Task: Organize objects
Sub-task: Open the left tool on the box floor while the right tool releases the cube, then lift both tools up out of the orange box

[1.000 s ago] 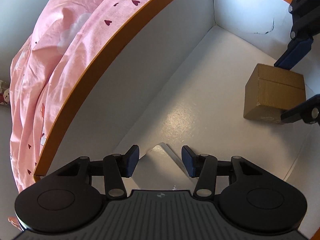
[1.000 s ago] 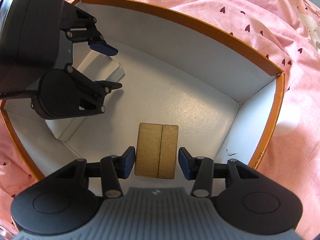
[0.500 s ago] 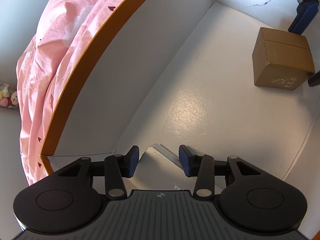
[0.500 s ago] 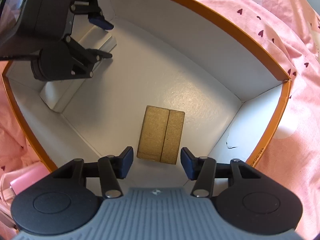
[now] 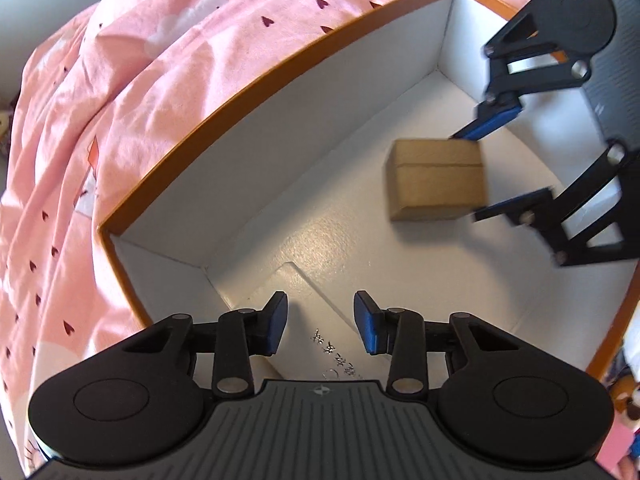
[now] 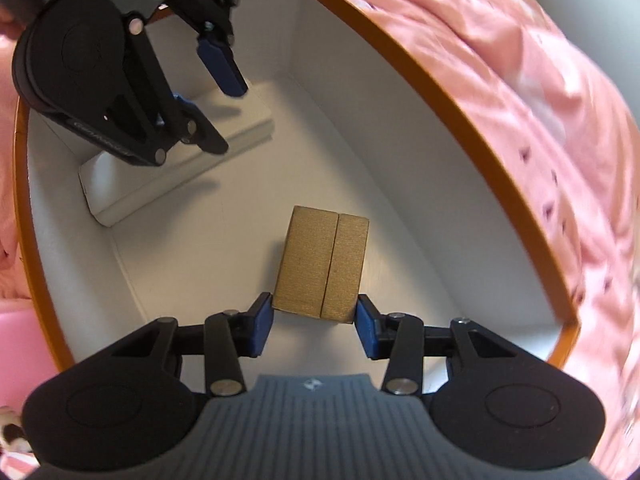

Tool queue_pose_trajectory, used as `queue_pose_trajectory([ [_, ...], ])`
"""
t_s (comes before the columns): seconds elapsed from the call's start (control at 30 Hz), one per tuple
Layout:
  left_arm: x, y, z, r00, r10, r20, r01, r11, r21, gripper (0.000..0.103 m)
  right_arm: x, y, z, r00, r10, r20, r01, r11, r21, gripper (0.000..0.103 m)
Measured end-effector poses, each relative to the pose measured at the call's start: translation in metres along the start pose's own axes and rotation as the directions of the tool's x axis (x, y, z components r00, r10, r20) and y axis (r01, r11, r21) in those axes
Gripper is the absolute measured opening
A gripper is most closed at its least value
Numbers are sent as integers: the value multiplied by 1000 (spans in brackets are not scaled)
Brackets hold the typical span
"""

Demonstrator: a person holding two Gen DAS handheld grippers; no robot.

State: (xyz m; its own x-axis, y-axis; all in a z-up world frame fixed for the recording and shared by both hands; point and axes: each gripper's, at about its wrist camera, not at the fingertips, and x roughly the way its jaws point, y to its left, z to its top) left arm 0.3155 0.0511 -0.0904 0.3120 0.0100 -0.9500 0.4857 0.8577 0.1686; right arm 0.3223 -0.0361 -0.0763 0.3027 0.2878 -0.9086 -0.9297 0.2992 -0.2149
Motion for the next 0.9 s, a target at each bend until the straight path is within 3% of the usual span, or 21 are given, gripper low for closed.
queue_pose_trajectory([
  [0.2,-8,14,-4,998,-50,38,53,996,-70,34,10,15,33,991,-81,107,104,966,-235,46],
  [0.4,-13,17,-9,996,-66,61,72,992,-99,31,18,15,55,984,-72,161,118,945,-304,46],
  [0.47,-12,19,-10,995,-71,71,79,992,-103,31,18,14,59,985,-69,159,114,949,-294,46],
  [0.53,-10,20,-9,995,-75,73,82,992,-100,31,18,11,63,981,-115,153,154,951,-268,58],
  [0.57,-13,16,-12,995,-74,74,82,992,-98,31,18,10,63,978,-138,153,174,952,-253,59],
  [0.77,-12,17,-12,993,-81,82,89,991,-101,31,34,-7,65,992,-110,59,113,992,-57,57],
  [0.8,-12,17,-12,993,-81,84,90,991,-101,31,36,-11,67,995,-96,41,96,995,-12,52],
  [0.9,-13,16,-13,993,-81,83,89,991,-100,31,38,-19,69,999,-41,31,39,997,62,22],
])
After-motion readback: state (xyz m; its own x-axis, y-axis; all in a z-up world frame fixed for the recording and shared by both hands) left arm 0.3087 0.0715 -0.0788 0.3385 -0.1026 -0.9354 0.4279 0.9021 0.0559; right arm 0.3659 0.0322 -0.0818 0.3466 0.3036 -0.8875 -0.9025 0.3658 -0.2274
